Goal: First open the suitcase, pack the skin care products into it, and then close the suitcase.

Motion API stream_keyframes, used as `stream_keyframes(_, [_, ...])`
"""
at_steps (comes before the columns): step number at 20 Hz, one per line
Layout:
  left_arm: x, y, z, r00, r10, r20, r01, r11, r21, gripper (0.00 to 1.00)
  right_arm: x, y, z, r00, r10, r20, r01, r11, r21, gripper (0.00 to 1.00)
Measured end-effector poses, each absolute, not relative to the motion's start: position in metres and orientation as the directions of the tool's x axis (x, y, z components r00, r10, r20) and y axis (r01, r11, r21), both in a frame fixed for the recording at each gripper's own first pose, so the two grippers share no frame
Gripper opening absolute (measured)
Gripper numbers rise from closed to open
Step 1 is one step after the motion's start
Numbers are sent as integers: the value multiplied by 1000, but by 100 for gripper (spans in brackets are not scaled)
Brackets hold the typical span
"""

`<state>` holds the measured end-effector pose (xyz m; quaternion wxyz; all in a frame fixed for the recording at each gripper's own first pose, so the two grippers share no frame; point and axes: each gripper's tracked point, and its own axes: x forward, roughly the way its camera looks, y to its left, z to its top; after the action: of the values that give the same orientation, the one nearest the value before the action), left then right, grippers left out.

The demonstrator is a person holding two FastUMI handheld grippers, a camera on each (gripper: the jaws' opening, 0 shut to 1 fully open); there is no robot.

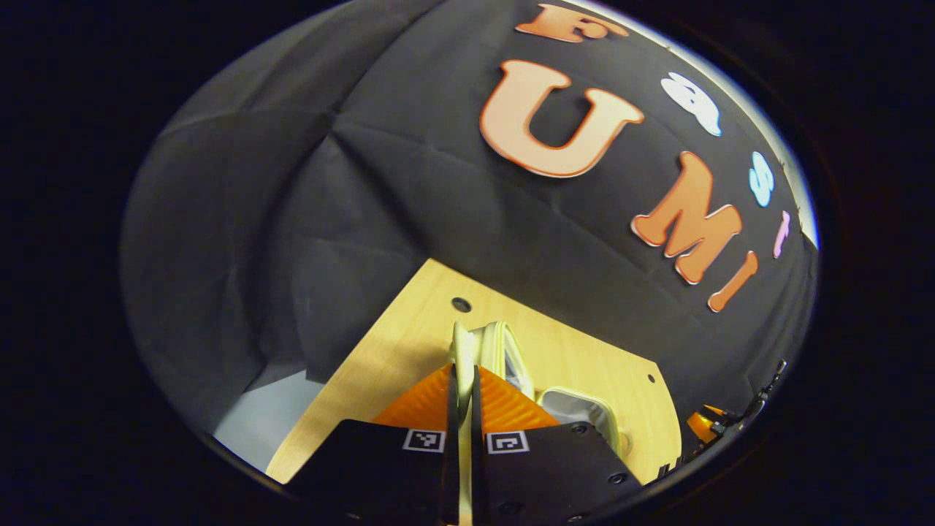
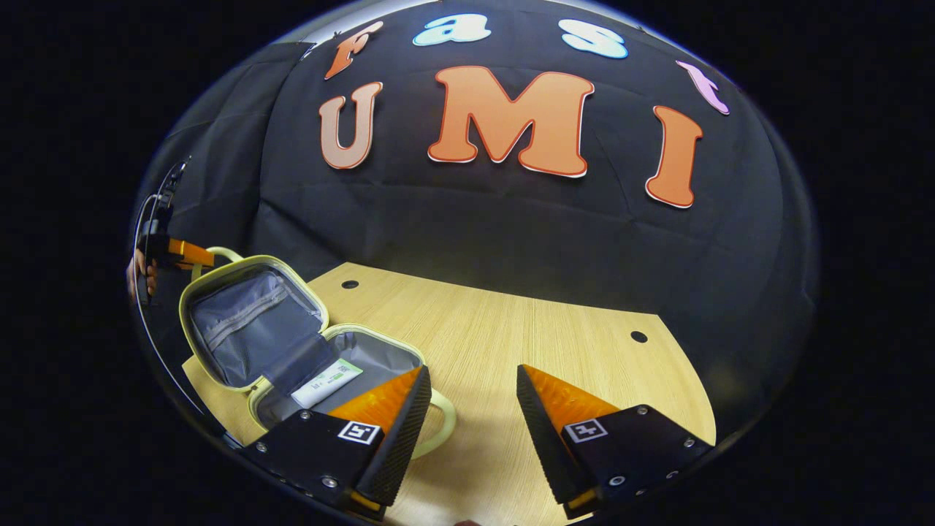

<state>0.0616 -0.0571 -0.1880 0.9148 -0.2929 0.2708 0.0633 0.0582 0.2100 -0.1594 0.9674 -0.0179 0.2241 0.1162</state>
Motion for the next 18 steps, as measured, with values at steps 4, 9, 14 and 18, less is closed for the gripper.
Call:
stream_keyframes(4, [71,-111,-141,875,-70,-479,-187,863,-469,6,59,193,-159,877,235,-419,-244,969,32,78])
stream_keyframes(9, [78,-195,-92,915,-165,-369,-57,851,-522,7,57,175,-163,874,258,-411,-267,963,37,78])
stream_keyframes(14, [85,-277,-76,912,-238,-335,22,842,-539,7,54,152,-165,872,267,-410,-276,960,40,78])
stream_keyframes(18, [97,-342,-87,889,-309,-337,78,828,-555,7,50,128,-168,877,254,-409,-257,965,47,78])
